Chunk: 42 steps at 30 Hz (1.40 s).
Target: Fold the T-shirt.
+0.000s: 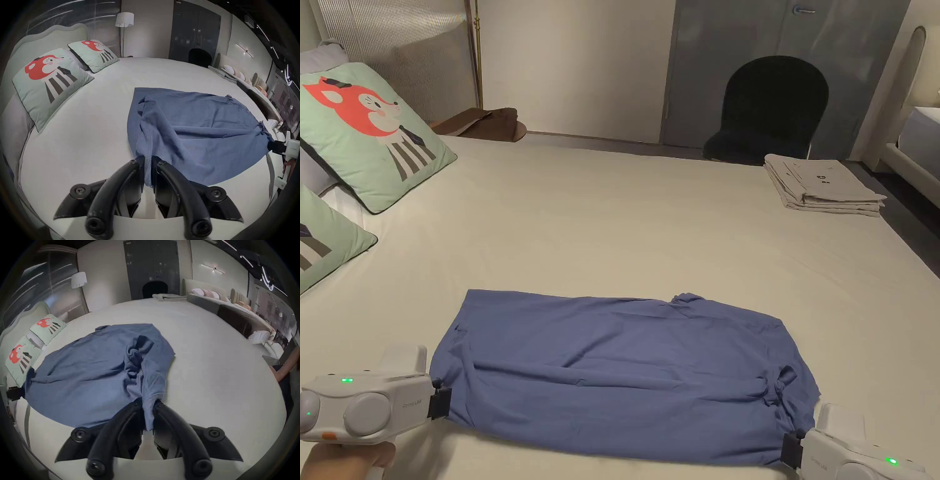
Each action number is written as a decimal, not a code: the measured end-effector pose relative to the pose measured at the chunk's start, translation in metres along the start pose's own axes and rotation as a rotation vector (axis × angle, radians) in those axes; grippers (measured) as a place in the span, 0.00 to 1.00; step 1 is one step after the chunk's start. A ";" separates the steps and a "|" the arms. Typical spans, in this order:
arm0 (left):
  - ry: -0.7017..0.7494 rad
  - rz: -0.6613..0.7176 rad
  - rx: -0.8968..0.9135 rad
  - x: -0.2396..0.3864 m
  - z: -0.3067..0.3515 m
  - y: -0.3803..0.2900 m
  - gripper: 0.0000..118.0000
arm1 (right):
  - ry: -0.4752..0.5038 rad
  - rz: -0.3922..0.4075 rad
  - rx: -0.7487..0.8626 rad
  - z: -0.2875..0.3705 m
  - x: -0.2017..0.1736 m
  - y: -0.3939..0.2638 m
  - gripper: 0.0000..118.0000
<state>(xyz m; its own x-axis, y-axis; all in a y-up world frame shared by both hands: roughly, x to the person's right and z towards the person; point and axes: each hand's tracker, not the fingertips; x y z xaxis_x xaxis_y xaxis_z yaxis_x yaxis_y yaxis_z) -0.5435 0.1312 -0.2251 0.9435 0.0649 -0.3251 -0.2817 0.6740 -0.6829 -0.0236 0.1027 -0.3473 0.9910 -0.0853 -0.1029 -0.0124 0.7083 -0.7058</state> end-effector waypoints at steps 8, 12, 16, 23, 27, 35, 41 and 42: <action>0.010 0.057 0.011 -0.017 0.035 -0.026 0.05 | -0.018 0.060 0.089 0.063 0.009 -0.012 0.07; -0.017 0.099 -0.019 -0.028 0.057 -0.059 0.05 | -0.006 0.055 0.091 0.092 0.017 -0.038 0.07; -0.007 0.095 -0.058 -0.030 0.071 -0.093 0.05 | -0.007 0.040 0.059 0.104 0.022 -0.070 0.08; 0.022 0.126 -0.118 -0.031 0.061 -0.116 0.06 | -0.014 -0.008 -0.058 0.081 0.029 -0.106 0.09; 0.048 0.167 -0.139 -0.027 0.068 -0.104 0.61 | -0.069 0.002 -0.019 0.098 0.022 -0.093 0.60; -0.054 0.164 0.214 0.008 0.132 -0.057 0.88 | 0.029 0.045 0.344 0.166 -0.015 -0.031 0.89; -0.063 0.062 0.550 0.056 0.177 -0.032 0.88 | 0.045 0.133 0.621 0.207 -0.056 -0.008 0.89; -0.062 0.048 0.584 0.063 0.181 -0.030 0.88 | 0.050 0.153 0.651 0.211 -0.062 -0.006 0.89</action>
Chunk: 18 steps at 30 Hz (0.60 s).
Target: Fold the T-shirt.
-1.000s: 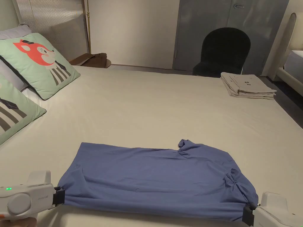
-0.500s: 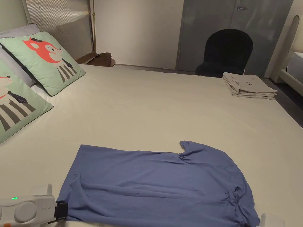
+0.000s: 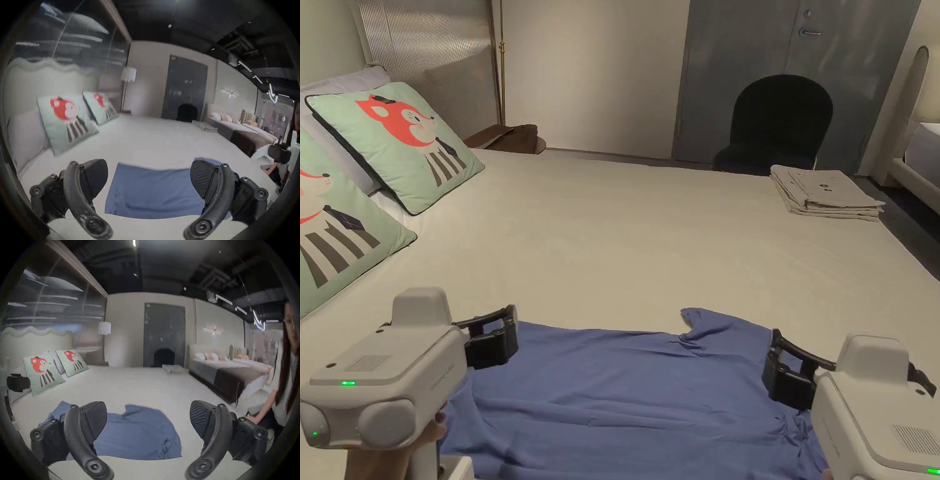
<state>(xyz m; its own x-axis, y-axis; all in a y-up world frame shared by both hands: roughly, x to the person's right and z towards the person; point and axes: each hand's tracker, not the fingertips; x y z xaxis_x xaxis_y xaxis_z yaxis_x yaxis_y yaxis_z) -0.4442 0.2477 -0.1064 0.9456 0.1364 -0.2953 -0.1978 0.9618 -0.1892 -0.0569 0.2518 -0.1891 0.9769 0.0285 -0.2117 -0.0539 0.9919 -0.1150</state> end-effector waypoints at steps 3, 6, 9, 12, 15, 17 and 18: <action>-0.010 -0.032 0.067 0.016 0.001 0.004 0.87 | -0.010 0.045 0.055 0.002 -0.013 0.007 0.89; 0.005 -0.061 0.117 0.025 0.001 -0.001 0.82 | -0.016 0.064 0.080 0.004 -0.022 0.009 0.77; 0.006 -0.070 0.138 0.027 0.001 -0.005 0.31 | -0.030 0.069 0.096 0.004 -0.026 0.008 0.29; 0.013 -0.075 0.137 0.027 -0.004 -0.007 0.00 | -0.039 0.081 0.100 0.000 -0.027 0.006 0.00; -0.026 -0.052 0.117 0.021 -0.012 -0.008 0.00 | -0.027 0.079 0.106 -0.004 -0.029 0.003 0.00; -0.009 -0.073 0.088 0.021 -0.021 -0.008 0.00 | -0.025 0.090 0.101 -0.011 -0.031 0.003 0.00; -0.011 -0.085 0.059 0.019 -0.029 -0.007 0.00 | -0.020 0.093 0.097 -0.015 -0.031 0.003 0.00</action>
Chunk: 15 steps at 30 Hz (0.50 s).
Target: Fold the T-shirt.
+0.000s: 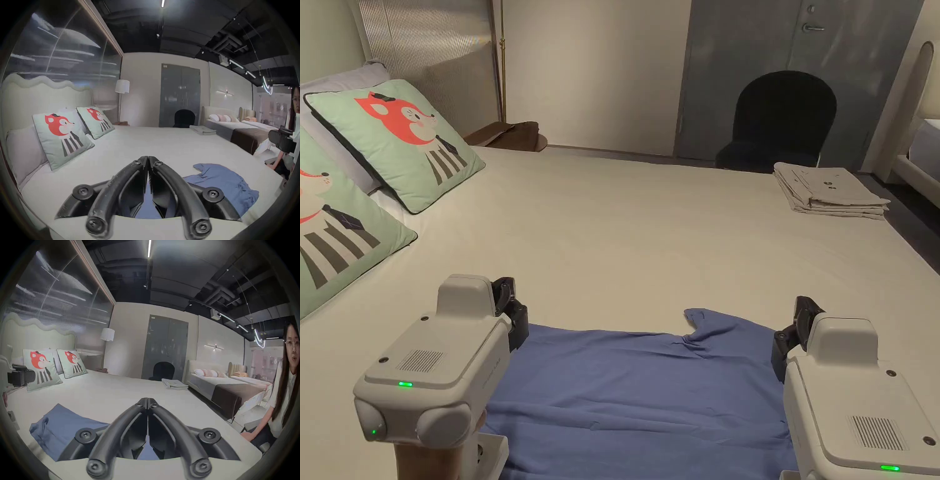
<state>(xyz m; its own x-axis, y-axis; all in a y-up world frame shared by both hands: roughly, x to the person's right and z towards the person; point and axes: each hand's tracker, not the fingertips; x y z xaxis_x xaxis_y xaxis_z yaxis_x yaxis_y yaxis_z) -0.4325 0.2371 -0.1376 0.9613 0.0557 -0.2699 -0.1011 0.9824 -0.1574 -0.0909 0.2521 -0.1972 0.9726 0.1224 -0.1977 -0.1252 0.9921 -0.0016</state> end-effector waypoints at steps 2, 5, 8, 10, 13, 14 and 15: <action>-0.009 0.007 -0.066 -0.004 -0.017 0.002 0.00 | 0.007 -0.002 0.000 -0.009 0.000 0.002 0.00; 0.003 -0.027 -0.173 -0.010 -0.052 0.004 0.00 | 0.017 0.002 -0.001 -0.023 -0.002 0.004 0.00; -0.025 -0.016 -0.273 -0.021 -0.094 0.004 0.00 | 0.029 0.009 -0.009 -0.043 -0.006 0.004 0.00; -0.050 0.016 -0.358 -0.028 -0.123 0.003 0.00 | 0.033 0.012 -0.014 -0.056 -0.007 0.004 0.00; -0.050 0.016 -0.469 -0.043 -0.170 -0.005 0.00 | 0.036 0.019 -0.032 -0.077 -0.009 0.000 0.00; -0.062 0.028 -0.509 -0.048 -0.185 -0.008 0.00 | 0.038 0.021 -0.040 -0.083 -0.009 -0.003 0.00; -0.065 0.041 -0.547 -0.053 -0.198 -0.011 0.00 | 0.037 0.022 -0.051 -0.090 -0.009 -0.006 0.00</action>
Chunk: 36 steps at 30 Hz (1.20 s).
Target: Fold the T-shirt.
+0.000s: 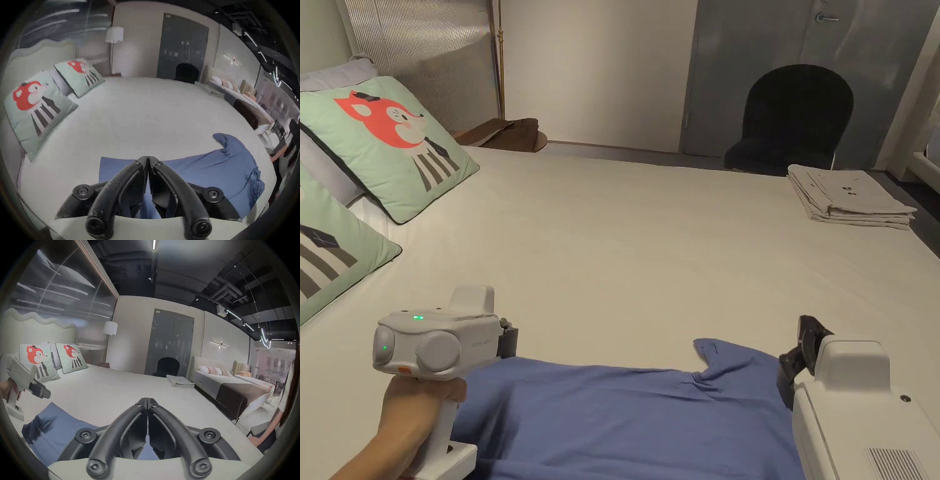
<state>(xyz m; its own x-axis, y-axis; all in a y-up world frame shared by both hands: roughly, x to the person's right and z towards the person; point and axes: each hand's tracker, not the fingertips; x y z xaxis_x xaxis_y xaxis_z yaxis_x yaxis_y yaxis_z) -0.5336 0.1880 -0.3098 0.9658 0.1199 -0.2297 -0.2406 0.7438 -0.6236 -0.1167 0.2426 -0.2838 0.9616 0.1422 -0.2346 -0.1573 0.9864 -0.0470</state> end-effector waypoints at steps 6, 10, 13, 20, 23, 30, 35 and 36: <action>0.047 -0.021 -0.147 -0.031 -0.068 0.010 0.47 | -0.001 0.002 -0.074 -0.031 0.001 -0.022 0.00; 0.081 0.024 -0.243 -0.046 -0.097 0.007 0.91 | -0.003 0.006 -0.119 -0.045 0.002 -0.035 0.00; 0.080 0.060 -0.221 -0.055 -0.106 0.005 0.90 | -0.008 0.012 -0.140 -0.051 0.003 -0.043 0.00; 0.138 -0.011 -0.278 -0.051 -0.119 -0.008 0.24 | -0.007 0.017 -0.170 -0.055 0.005 -0.050 0.00; 0.097 -0.012 -0.248 -0.048 -0.113 -0.008 0.03 | -0.011 0.015 -0.172 -0.053 0.008 -0.051 0.00; 0.090 -0.014 -0.165 -0.043 -0.085 -0.001 0.02 | -0.005 -0.033 -0.221 -0.073 0.028 -0.049 0.00; 0.052 -0.032 -0.123 -0.043 -0.053 0.005 0.02 | 0.007 -0.099 -0.423 -0.135 0.061 -0.056 0.25; 0.040 -0.039 -0.121 -0.042 -0.048 0.006 0.02 | 0.000 -0.121 -0.459 -0.149 0.066 -0.060 0.54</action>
<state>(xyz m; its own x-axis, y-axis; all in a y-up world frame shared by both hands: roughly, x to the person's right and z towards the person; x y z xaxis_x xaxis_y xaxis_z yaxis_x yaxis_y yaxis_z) -0.5804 0.1560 -0.3399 0.9706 0.0643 -0.2318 -0.2152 0.6626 -0.7173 -0.0770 0.1810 -0.4412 0.9792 0.0291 -0.2008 -0.1276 0.8576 -0.4983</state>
